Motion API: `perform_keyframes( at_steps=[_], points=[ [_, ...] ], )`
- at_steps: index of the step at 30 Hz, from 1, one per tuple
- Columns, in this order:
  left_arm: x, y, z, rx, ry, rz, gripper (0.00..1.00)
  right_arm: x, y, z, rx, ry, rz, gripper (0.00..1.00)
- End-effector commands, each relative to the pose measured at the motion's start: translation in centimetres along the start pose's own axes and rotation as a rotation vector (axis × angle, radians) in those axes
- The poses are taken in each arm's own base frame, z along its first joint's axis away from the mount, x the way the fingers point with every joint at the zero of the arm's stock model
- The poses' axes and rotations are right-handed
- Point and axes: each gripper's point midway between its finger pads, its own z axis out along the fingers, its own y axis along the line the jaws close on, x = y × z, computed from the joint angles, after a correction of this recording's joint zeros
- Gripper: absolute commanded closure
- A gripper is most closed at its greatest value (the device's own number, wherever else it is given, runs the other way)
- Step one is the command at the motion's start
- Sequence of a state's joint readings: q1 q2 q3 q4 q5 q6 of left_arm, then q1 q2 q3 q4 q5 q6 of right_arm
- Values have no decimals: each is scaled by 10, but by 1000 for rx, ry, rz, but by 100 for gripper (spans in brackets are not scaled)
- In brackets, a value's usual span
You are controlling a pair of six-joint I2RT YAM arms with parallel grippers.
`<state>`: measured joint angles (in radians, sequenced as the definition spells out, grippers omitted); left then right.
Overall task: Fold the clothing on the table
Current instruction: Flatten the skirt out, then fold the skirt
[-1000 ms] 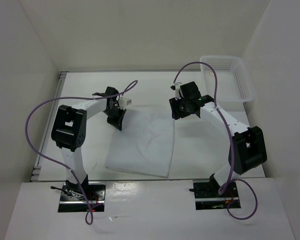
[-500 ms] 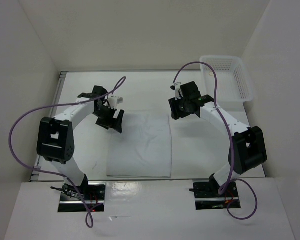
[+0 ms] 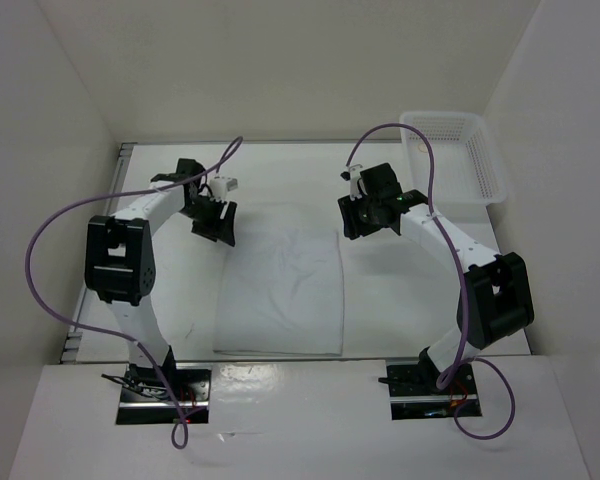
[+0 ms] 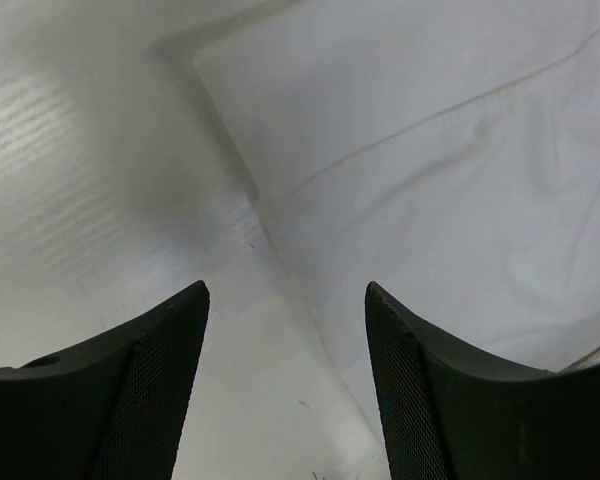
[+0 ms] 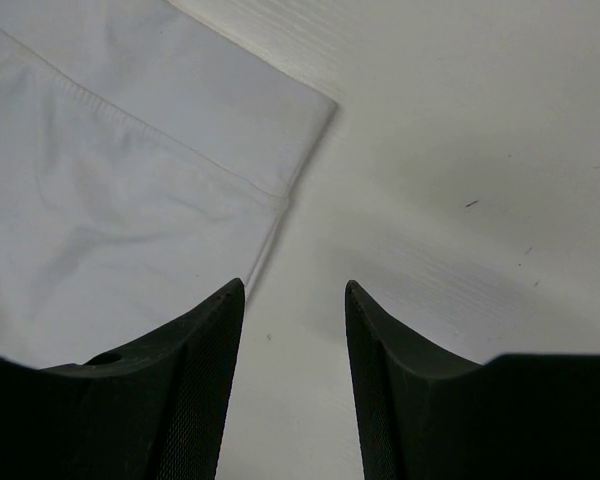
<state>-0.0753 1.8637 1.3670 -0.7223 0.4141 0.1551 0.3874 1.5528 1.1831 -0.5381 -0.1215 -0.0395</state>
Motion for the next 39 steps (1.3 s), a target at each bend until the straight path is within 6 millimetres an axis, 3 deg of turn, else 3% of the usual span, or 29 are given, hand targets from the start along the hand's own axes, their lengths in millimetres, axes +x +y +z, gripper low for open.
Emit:
perform_keyframes(
  at_steps=[1,13,19,25,31,39],
  points=[
    [-31,1,2,25,-64,54,29,-7,1,-6,-8,-38,-8,50],
    [-48,10,25,30,-57,52,29,-7,4,-6,-26,-38,-18,50],
    [-41,13,46,52,-17,41,31,-7,4,-6,-26,-38,-18,50],
    [-48,16,50,48,-36,32,31,-4,5,0,-35,-20,-15,50],
    [-43,12,64,77,-8,7,32,-4,5,0,-35,-20,-15,50],
    [-43,12,67,86,-9,-3,56,-4,5,0,-35,-20,-15,50]
  ],
)
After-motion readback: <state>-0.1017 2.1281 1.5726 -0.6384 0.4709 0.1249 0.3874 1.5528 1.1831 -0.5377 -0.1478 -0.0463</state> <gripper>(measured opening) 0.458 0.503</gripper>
